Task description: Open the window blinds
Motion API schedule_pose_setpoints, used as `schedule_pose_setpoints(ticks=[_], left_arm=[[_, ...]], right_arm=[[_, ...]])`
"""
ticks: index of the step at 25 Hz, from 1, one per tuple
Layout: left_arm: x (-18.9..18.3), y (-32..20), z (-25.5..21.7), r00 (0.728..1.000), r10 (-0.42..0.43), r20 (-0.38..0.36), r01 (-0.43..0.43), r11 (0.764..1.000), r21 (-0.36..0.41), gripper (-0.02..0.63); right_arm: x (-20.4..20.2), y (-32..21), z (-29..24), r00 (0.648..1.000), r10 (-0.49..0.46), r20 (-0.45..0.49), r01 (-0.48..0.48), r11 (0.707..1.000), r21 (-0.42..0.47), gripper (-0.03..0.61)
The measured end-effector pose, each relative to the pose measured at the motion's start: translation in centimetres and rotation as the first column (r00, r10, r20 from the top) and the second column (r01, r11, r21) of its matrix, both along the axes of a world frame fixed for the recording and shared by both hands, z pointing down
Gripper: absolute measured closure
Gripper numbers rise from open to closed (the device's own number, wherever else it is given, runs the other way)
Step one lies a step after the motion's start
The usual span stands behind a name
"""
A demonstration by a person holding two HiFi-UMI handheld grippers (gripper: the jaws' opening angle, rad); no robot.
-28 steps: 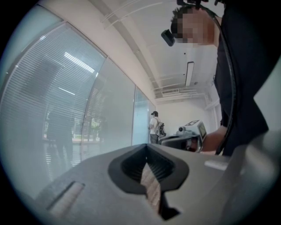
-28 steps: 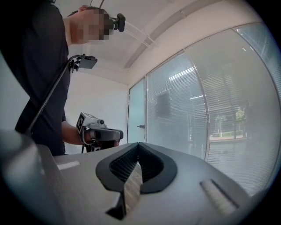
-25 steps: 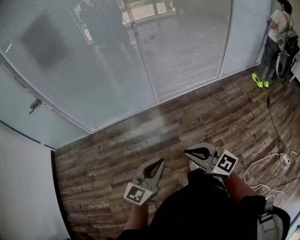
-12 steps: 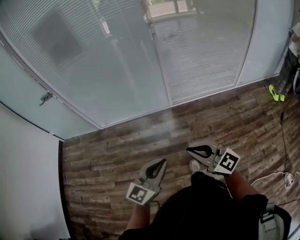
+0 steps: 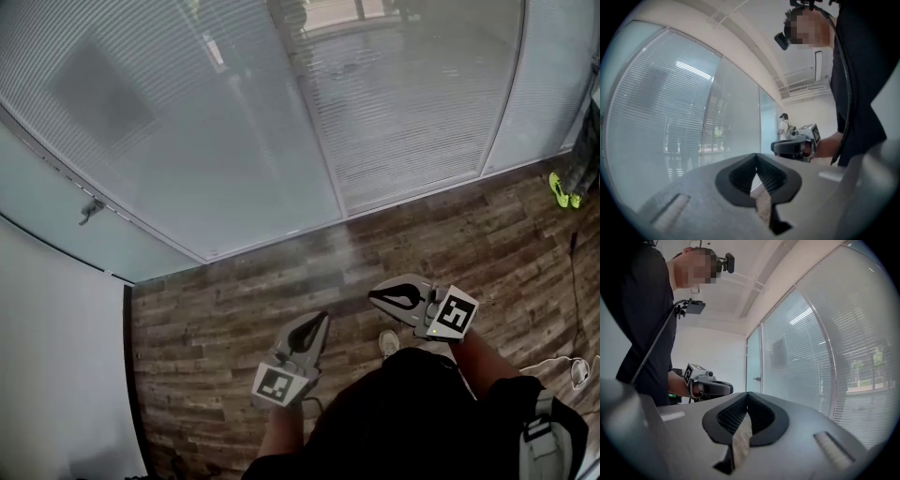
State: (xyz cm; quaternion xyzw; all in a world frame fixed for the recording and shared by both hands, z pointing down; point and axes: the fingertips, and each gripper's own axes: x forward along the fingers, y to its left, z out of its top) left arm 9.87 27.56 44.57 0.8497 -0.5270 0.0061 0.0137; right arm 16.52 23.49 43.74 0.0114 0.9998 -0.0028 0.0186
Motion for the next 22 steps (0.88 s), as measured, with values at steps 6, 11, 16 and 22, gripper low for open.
schedule_pose_setpoints(ticks=[6, 11, 16, 22], left_arm=[[0.9, -3.7, 0.4, 1.000, 0.009, 0.011, -0.008, 1.000, -0.008, 0.611], [1.2, -6.1, 0.9, 1.000, 0.003, 0.020, -0.003, 1.000, -0.016, 0.609], [0.8, -8.1, 1.1, 1.000, -0.012, 0.028, 0.013, 1.000, -0.017, 0.609], [0.2, -9.5, 0.8, 0.998, -0.038, 0.045, 0.038, 0.999, -0.004, 0.609]], right_arm=[[1.0, -3.2, 0.6, 1.000, -0.009, 0.004, 0.009, 1.000, -0.005, 0.572], [1.6, -5.4, 1.9, 1.000, -0.019, -0.017, 0.019, 1.000, 0.000, 0.572], [1.5, -7.7, 1.7, 1.000, -0.023, -0.010, 0.023, 1.000, -0.003, 0.572], [1.1, -9.0, 1.9, 0.999, -0.048, -0.022, 0.048, 0.999, 0.001, 0.572]])
